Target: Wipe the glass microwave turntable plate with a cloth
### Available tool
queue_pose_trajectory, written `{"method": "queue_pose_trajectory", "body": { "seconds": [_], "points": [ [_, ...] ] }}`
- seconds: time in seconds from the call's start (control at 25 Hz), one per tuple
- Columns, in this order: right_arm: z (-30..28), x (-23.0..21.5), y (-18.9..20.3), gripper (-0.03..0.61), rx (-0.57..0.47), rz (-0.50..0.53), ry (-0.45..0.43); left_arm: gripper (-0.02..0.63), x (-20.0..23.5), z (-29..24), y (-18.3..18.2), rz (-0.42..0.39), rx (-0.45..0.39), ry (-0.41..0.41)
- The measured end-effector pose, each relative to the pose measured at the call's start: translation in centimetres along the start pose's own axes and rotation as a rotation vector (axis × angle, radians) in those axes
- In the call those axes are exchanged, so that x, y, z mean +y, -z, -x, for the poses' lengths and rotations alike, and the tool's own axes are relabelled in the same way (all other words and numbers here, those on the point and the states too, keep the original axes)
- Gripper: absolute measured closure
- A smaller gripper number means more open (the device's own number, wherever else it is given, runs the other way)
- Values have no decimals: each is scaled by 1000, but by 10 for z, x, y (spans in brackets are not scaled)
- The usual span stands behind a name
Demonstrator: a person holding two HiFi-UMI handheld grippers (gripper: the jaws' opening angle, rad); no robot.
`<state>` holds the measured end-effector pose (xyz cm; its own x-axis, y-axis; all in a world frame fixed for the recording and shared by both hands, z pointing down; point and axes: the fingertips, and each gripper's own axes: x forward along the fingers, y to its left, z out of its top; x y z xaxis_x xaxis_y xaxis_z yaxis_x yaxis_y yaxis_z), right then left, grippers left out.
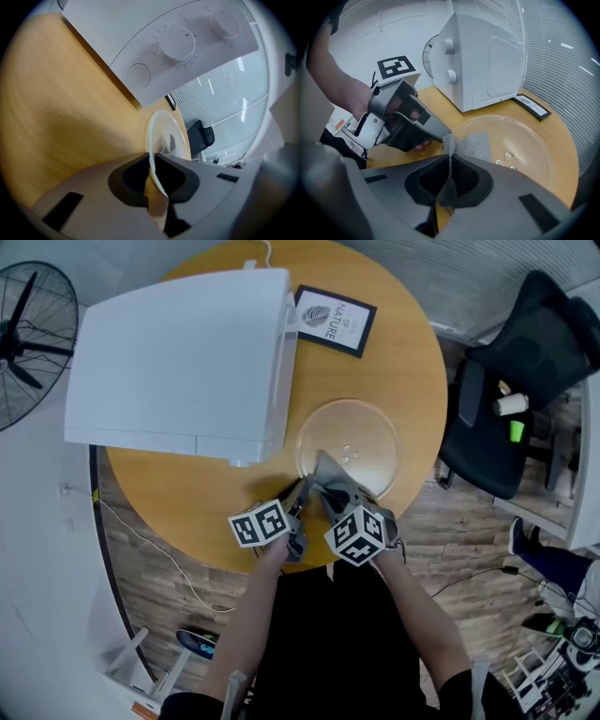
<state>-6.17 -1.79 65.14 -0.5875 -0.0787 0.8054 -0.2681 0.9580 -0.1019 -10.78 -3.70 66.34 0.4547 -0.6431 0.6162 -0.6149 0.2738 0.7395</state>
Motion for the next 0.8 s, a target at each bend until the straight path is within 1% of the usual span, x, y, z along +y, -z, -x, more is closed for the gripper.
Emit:
{"method": "queue_pose_trajectory", "body": {
  "seconds": [0.16, 0.28, 0.36, 0.52, 0.8],
  "points": [
    [-6, -5, -3, 554, 3, -15, -1, 580, 0, 1, 3, 12, 9, 0],
    [-13, -9, -12, 554, -15, -17, -8, 581, 5, 2, 3, 2, 9, -14],
    [-17, -13, -19, 554, -26, -8, -14, 581, 9, 3, 3, -9, 7, -34],
    [-27, -24, -36, 554, -35, 24, -11, 581, 2, 1, 3, 7, 8, -6],
    [-45, -52, -61, 554, -46, 64, 22, 581, 2, 3, 0, -12, 4, -21]
  ]
}}
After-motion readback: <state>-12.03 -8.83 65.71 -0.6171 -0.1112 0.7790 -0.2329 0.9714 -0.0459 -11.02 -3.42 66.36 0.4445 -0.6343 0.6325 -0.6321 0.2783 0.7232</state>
